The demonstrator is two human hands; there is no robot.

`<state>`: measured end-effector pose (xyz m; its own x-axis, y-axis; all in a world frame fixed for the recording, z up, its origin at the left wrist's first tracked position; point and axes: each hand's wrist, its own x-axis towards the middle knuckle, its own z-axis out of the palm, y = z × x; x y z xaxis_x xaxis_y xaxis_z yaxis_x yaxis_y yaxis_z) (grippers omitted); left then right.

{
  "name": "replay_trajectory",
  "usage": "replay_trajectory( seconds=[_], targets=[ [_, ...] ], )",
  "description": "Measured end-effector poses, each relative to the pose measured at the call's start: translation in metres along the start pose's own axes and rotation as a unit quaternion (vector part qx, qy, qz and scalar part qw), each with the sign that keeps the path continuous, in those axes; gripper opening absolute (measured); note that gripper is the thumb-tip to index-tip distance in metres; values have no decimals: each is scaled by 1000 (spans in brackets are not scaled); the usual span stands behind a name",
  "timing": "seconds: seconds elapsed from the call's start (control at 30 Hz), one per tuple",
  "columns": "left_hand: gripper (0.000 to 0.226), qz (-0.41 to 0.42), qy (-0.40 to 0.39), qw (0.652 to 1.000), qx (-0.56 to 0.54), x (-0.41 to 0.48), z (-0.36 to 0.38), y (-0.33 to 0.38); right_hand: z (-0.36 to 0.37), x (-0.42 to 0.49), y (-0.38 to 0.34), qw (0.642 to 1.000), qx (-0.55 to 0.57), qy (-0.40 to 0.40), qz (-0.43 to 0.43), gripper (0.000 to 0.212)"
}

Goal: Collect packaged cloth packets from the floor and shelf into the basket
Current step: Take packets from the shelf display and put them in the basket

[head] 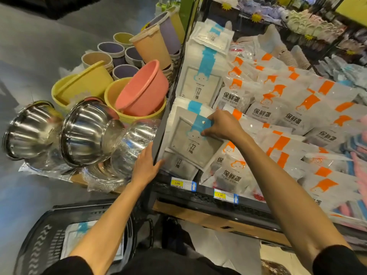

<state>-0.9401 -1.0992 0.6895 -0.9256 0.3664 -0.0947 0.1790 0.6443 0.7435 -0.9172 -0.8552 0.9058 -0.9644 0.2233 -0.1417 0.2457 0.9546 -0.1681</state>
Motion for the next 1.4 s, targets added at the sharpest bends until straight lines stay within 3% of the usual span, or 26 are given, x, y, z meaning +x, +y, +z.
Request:
replay_trajectory(
  seconds=[0.13, 0.6, 0.97, 1.4],
  targets=[
    [95, -11, -23, 995, 95, -14, 19, -12, 21, 8, 2, 1000, 9, -2, 8, 31],
    [91, -15, -12, 995, 97, -15, 23, -12, 97, 32, -1, 999, 11, -25, 19, 30],
    [86, -14, -10, 994, 110, -14, 23, -14, 144, 28, -2, 999, 23, -9, 21, 15],
    [86, -30, -12, 995, 97, -13, 22, -15, 156, 30, -2, 999, 22, 4, 29, 17]
  ],
)
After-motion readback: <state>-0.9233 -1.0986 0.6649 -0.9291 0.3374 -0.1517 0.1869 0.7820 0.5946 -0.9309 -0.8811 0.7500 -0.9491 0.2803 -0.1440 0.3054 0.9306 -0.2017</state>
